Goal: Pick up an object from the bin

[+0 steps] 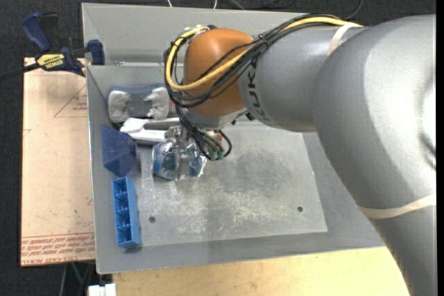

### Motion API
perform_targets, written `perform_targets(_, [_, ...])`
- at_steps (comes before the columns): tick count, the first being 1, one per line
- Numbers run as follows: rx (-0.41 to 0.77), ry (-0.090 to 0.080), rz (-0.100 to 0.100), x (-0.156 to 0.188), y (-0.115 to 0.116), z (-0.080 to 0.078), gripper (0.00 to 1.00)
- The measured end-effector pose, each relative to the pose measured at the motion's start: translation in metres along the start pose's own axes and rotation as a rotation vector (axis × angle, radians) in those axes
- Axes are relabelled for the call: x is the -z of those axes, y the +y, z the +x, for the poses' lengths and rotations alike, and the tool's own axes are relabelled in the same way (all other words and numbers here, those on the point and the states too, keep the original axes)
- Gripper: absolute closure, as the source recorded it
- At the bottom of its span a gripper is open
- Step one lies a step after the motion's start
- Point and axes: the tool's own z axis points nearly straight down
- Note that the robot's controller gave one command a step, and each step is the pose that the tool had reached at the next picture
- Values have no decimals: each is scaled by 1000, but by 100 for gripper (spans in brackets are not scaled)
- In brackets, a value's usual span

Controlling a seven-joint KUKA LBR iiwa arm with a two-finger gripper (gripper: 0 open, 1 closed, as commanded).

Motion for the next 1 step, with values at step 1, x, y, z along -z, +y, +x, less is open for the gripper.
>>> perform_targets(1, [0, -6, 0, 24, 0, -1, 100])
